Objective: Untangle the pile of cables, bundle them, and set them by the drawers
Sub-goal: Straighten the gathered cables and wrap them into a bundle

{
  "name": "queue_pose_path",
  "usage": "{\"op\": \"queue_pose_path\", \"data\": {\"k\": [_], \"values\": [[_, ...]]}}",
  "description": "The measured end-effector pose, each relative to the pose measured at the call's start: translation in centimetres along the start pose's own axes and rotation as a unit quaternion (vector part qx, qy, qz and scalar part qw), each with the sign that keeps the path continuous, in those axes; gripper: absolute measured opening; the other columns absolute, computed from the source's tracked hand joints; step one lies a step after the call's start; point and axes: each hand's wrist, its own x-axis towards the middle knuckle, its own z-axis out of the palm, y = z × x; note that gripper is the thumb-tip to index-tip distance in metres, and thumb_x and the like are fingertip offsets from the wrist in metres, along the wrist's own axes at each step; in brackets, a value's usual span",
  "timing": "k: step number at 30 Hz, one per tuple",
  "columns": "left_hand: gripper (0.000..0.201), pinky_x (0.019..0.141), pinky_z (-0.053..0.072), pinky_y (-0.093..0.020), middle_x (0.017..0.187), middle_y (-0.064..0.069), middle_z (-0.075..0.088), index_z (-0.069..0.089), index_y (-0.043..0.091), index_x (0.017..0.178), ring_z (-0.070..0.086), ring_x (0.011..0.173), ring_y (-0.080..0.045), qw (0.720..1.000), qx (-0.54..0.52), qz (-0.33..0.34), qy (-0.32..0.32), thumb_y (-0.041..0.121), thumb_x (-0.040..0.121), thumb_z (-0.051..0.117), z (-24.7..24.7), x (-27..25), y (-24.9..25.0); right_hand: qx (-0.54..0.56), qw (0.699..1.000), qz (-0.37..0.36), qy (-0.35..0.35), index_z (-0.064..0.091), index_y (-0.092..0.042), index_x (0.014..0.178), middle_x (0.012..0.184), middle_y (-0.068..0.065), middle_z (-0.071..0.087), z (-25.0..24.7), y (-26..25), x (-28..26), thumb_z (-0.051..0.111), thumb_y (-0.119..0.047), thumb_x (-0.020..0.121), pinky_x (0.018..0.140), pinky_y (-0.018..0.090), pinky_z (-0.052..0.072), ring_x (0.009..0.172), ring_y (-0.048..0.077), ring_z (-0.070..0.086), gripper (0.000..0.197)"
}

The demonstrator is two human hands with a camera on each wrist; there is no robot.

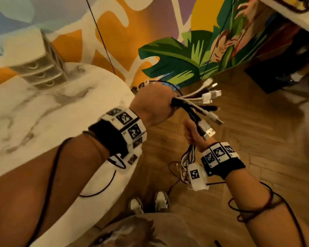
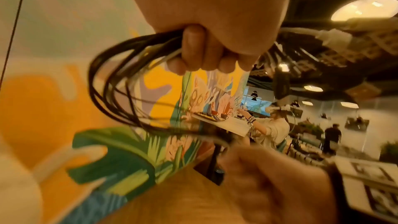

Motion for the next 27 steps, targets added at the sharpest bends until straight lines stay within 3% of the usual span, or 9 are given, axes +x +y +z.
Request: {"op": "queue_pose_path", "data": {"k": [3,6,8,10,12,18,21,25,27], "values": [[0.029,0.06,0.03,-0.033,0.063,0.003,0.045,0.053,0.014,0.069,0.042,0.057,-0.016,0.983,-0.172,-0.055,-0.018,0.031,0.093,0.051,1.8,0.6,0.8,0.063,0.997,-0.005,-0.052,0.046,-0.025,0.058,0.042,-0.012,0.036,0.6,-4.9,-1.6,0.056,-0.031,0.078,0.035,0.015,0.023,0.033,0.003,0.029,0.023],[0.041,0.05,0.031,-0.023,0.049,0.007,0.049,0.054,0.004,0.064,0.042,0.045,-0.004,0.901,-0.409,-0.142,-0.034,0.036,0.087,0.063,0.6,1.6,1.7,-0.021,0.993,-0.071,-0.088,0.05,-0.022,0.058,0.044,-0.005,0.034,1.1,-9.7,-3.4,0.056,-0.007,0.082,0.037,0.018,0.022,0.034,0.01,0.027,0.029],[0.046,0.054,0.041,-0.028,0.066,-0.011,0.066,0.064,0.0,0.075,0.055,0.055,-0.011,0.873,-0.461,-0.155,-0.027,0.045,0.079,0.07,-0.5,2.2,2.3,-0.075,0.984,-0.131,-0.094,0.054,-0.021,0.059,0.044,-0.002,0.037,1.5,-11.6,-4.1,0.055,-0.005,0.075,0.038,0.021,0.024,0.035,0.013,0.03,0.022],[0.044,0.058,0.046,-0.038,0.079,-0.02,0.067,0.066,-0.003,0.082,0.061,0.064,-0.022,0.89,-0.431,-0.143,0.033,0.04,0.077,0.072,-1.1,2.7,2.9,-0.042,0.985,-0.14,-0.091,0.053,-0.014,0.061,0.043,-0.001,0.038,1.7,-11.8,-4.1,0.056,-0.004,0.075,0.038,0.022,0.025,0.034,0.014,0.031,0.017],[0.032,0.062,0.047,-0.038,0.073,-0.015,0.066,0.066,-0.003,0.078,0.061,0.067,-0.025,0.911,-0.38,-0.127,0.096,0.029,0.08,0.069,-1.4,2.7,3.5,-0.008,0.989,-0.114,-0.095,0.052,-0.011,0.059,0.04,0.0,0.038,2.0,-10.7,-3.8,0.057,0.002,0.082,0.036,0.02,0.027,0.032,0.012,0.032,0.026],[0.031,0.045,0.029,-0.013,0.054,0.01,0.041,0.049,0.02,0.062,0.042,0.043,0.0,0.908,-0.369,-0.096,0.173,0.022,0.093,0.055,-5.6,2.9,1.4,-0.139,0.988,0.018,-0.06,0.045,-0.012,0.055,0.045,0.002,0.046,1.3,0.5,-2.4,0.062,-0.01,0.085,0.042,0.023,0.037,0.038,0.016,0.043,0.034],[0.024,0.048,0.029,-0.008,0.058,0.015,0.041,0.049,0.025,0.071,0.044,0.047,0.005,0.921,-0.335,-0.088,0.178,0.027,0.094,0.053,-6.8,3.0,0.6,-0.161,0.985,0.059,-0.017,0.059,-0.002,0.067,0.054,0.01,0.055,0.0,3.5,-0.5,0.061,-0.017,0.088,0.043,0.023,0.04,0.04,0.015,0.051,0.025],[0.02,0.05,0.03,-0.022,0.056,0.01,0.041,0.052,0.023,0.076,0.038,0.045,-0.001,0.899,-0.358,-0.102,0.231,0.031,0.094,0.051,-8.0,2.9,-0.4,-0.199,0.973,0.114,-0.032,0.059,-0.009,0.059,0.047,0.0,0.059,-2.1,7.8,0.7,0.064,-0.018,0.087,0.061,0.037,0.052,0.05,0.018,0.057,0.03],[0.02,0.055,0.039,-0.03,0.064,0.002,0.052,0.053,0.025,0.078,0.046,0.052,-0.01,0.902,-0.339,-0.1,0.247,0.034,0.095,0.048,-8.7,2.8,-0.7,-0.234,0.955,0.182,-0.014,0.054,-0.009,0.054,0.047,0.003,0.055,-3.1,9.6,0.6,0.065,-0.03,0.087,0.054,0.034,0.049,0.046,0.02,0.052,0.041]]}}
